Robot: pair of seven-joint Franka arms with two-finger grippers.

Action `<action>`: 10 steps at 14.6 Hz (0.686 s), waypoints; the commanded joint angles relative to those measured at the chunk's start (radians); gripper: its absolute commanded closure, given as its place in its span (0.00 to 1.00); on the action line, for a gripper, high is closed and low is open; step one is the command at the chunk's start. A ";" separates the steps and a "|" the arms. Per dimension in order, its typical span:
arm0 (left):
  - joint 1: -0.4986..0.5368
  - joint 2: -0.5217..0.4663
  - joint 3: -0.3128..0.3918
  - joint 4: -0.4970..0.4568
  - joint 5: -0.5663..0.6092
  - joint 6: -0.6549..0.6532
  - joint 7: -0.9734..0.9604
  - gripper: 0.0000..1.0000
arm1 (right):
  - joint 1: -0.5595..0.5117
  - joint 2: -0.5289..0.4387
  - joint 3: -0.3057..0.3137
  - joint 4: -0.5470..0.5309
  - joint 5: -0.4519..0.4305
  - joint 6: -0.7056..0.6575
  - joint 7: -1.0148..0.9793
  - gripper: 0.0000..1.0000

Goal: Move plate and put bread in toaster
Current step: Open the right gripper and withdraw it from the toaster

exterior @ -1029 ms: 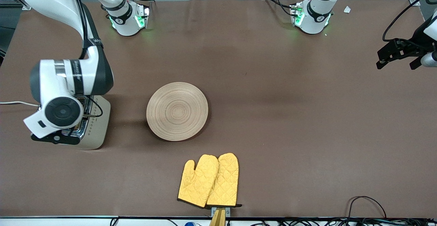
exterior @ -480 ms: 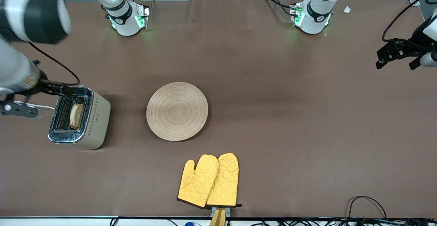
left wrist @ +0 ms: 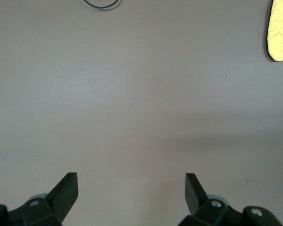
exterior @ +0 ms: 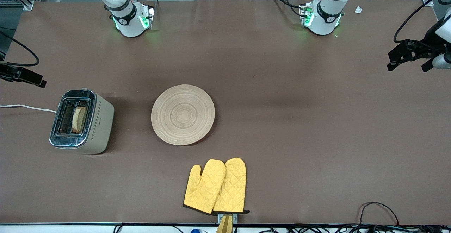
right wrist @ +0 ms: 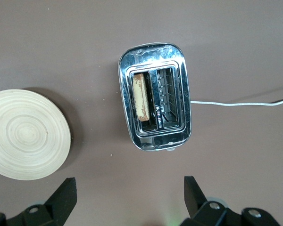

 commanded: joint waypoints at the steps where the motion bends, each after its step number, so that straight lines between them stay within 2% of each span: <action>1: 0.000 -0.009 -0.003 0.001 0.001 -0.013 -0.013 0.00 | -0.021 -0.065 0.012 -0.099 0.031 0.056 -0.092 0.00; 5: -0.002 -0.009 -0.003 0.001 0.003 -0.013 -0.010 0.00 | 0.001 -0.178 0.018 -0.278 0.017 0.214 -0.155 0.00; 10: -0.005 -0.009 -0.003 0.004 0.004 -0.013 -0.010 0.00 | -0.002 -0.178 0.017 -0.280 0.014 0.225 -0.158 0.00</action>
